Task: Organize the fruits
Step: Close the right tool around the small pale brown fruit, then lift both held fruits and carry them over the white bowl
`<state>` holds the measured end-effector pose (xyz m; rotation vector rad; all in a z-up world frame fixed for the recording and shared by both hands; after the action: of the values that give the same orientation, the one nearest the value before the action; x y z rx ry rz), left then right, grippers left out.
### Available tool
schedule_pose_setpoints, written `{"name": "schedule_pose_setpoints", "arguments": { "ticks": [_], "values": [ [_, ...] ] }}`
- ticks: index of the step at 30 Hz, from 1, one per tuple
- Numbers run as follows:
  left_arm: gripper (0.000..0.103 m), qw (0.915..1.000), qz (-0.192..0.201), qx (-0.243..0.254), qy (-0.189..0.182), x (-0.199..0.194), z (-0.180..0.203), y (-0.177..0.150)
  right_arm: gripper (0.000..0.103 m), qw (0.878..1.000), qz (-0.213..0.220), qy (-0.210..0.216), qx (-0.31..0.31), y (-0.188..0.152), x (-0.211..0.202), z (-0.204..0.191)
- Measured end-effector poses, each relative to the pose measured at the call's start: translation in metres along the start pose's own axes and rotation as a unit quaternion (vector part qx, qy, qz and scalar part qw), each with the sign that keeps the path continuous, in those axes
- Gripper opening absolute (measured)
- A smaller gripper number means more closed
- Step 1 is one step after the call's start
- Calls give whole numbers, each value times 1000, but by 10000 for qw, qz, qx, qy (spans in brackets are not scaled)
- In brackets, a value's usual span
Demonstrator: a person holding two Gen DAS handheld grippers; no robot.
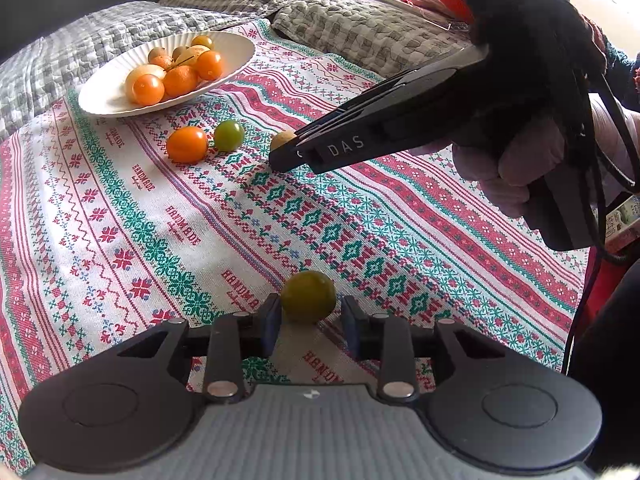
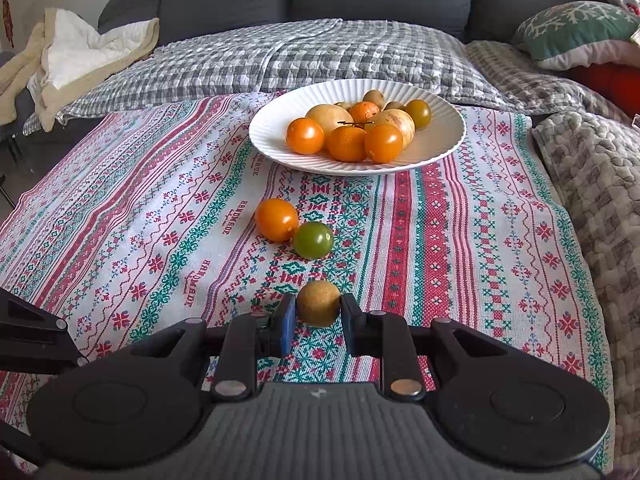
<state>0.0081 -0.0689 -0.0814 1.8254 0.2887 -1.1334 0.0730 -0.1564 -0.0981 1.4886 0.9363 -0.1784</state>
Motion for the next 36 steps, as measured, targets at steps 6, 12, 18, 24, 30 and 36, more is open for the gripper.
{"name": "schedule_pose_setpoints", "arguments": {
  "ticks": [6,12,18,24,30,36],
  "values": [
    [28,9999,43,85,-32,-3,4,-2,22,10000,36,73,46,-2,-8,-2],
    [28,9999,9,-139,-7,-1,3,1,22,9999,25,98,7,-2,-9,-6],
    [18,9998,-36,-179,27,0,1,4,22,9999,29,109,58,-4,-11,-6],
    [18,9995,-59,-312,38,3,-2,8,22,9997,140,168,111,-2,-16,-6],
    [18,9983,20,-579,100,2,-12,11,22,9994,225,144,213,-1,-19,-2],
    [17,9949,168,-932,346,-3,-25,17,22,9986,400,119,333,3,-24,1]
  ]
}}
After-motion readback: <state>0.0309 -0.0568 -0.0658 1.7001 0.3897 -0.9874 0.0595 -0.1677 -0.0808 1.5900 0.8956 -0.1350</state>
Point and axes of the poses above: each gripper's, at about its wrist camera, not at the fingertips, and x roughly the way its jaws point, z to its right, y to its top, the point moved 3 cm from there along x, roughly the way its jaws point, and after that the axes turned 14 degrees about y, right-handed, at the moved point
